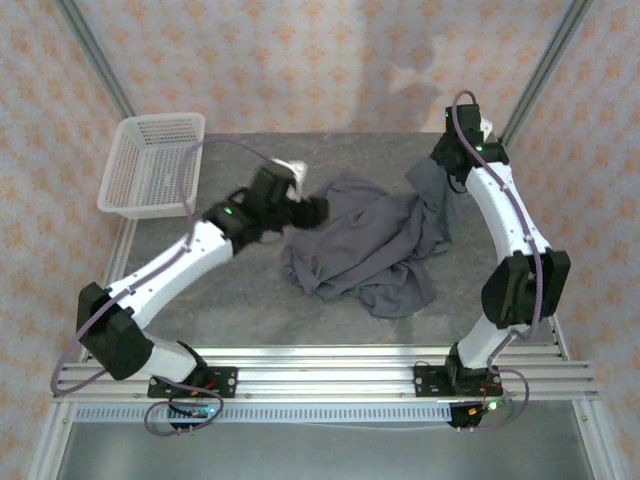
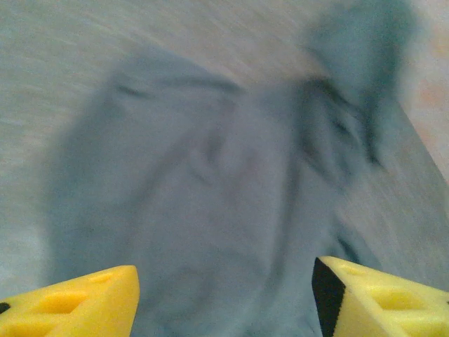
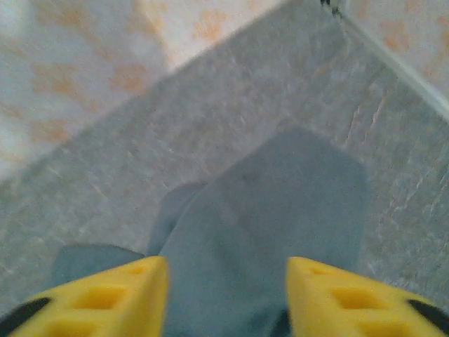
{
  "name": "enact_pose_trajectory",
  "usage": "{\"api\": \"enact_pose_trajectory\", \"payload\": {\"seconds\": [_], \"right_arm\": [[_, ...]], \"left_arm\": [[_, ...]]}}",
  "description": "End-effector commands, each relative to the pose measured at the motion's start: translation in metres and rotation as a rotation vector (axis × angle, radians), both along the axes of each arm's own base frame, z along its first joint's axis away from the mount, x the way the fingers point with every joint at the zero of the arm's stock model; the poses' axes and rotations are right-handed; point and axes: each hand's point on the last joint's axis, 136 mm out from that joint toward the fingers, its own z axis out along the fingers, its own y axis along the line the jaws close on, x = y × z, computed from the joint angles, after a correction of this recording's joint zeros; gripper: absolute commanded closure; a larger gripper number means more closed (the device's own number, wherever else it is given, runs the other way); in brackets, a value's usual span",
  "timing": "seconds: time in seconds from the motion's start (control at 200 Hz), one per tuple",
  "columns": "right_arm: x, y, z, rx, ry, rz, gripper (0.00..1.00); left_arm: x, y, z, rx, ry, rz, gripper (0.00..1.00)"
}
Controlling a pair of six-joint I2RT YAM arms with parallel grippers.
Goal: Fold the inside-out t-shirt
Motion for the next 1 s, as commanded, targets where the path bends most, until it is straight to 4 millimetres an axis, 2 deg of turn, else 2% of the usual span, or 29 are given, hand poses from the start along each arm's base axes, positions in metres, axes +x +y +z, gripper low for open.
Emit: {"api": "enact_pose_trajectory", "payload": {"seconds": [0.0, 0.06, 0.125, 0.22, 0.23, 0.35, 0.355, 0.375, 0.395, 0.4, 0.46, 0.53, 0.545, 0.56, 0.616, 0.716, 0.781, 0.856, 0.996], "right_arm": [[-0.026, 0.008, 0.011, 0.076, 0.026, 0.051, 0.45], [-0.050, 0.012, 0.013, 0.101, 0.009, 0.070, 0.44], [-0.082, 0.018, 0.009, 0.159, -0.020, 0.082, 0.44], [-0.133, 0.021, -0.013, 0.215, -0.003, 0.062, 0.43], [-0.142, 0.022, -0.015, 0.222, -0.003, 0.060, 0.43], [-0.195, 0.031, -0.049, 0.268, 0.066, 0.071, 0.43], [-0.197, 0.031, -0.050, 0.268, 0.070, 0.071, 0.43], [-0.203, 0.033, -0.054, 0.272, 0.082, 0.074, 0.43], [-0.210, 0.035, -0.059, 0.277, 0.098, 0.080, 0.42], [-0.211, 0.036, -0.060, 0.277, 0.102, 0.082, 0.42], [-0.227, 0.048, -0.073, 0.292, 0.146, 0.124, 0.42], [-0.241, 0.068, -0.089, 0.281, 0.194, 0.208, 0.40], [-0.243, 0.071, -0.092, 0.270, 0.200, 0.217, 0.40], [-0.246, 0.075, -0.095, 0.257, 0.208, 0.235, 0.40], [-0.252, 0.087, -0.110, 0.203, 0.220, 0.283, 0.39], [-0.257, 0.131, -0.132, 0.231, 0.217, 0.418, 0.38], [-0.255, 0.167, -0.138, 0.276, 0.194, 0.523, 0.37], [-0.249, 0.199, -0.139, 0.285, 0.155, 0.606, 0.35], [-0.221, 0.227, -0.130, 0.216, 0.048, 0.663, 0.32]], "left_arm": [[-0.050, -0.038, -0.062, 0.158, 0.065, -0.187, 0.33], [-0.065, -0.052, -0.086, 0.236, 0.095, -0.224, 0.33], [-0.067, -0.062, -0.111, 0.310, 0.124, -0.228, 0.33], [-0.055, -0.069, -0.141, 0.393, 0.152, -0.198, 0.32], [-0.054, -0.071, -0.143, 0.395, 0.153, -0.199, 0.32], [-0.045, -0.099, -0.161, 0.378, 0.190, -0.254, 0.33], [-0.045, -0.099, -0.167, 0.385, 0.200, -0.255, 0.34], [-0.042, -0.100, -0.175, 0.392, 0.215, -0.251, 0.38], [-0.038, -0.100, -0.178, 0.391, 0.225, -0.242, 0.46], [-0.038, -0.101, -0.179, 0.391, 0.227, -0.241, 0.54], [-0.026, -0.099, -0.176, 0.343, 0.249, -0.194, 0.99], [-0.012, -0.097, -0.155, 0.176, 0.282, -0.150, 1.00], [-0.009, -0.096, -0.154, 0.140, 0.298, -0.142, 1.00], [-0.006, -0.096, -0.138, 0.085, 0.289, -0.137, 1.00], [0.005, -0.091, -0.115, -0.014, 0.292, -0.116, 1.00], [0.012, -0.084, -0.091, -0.025, 0.276, -0.134, 1.00], [0.009, -0.086, -0.089, -0.025, 0.288, -0.153, 1.00], [0.006, -0.088, -0.092, -0.031, 0.309, -0.163, 1.00], [0.004, -0.086, -0.094, -0.040, 0.326, -0.149, 1.00]]}}
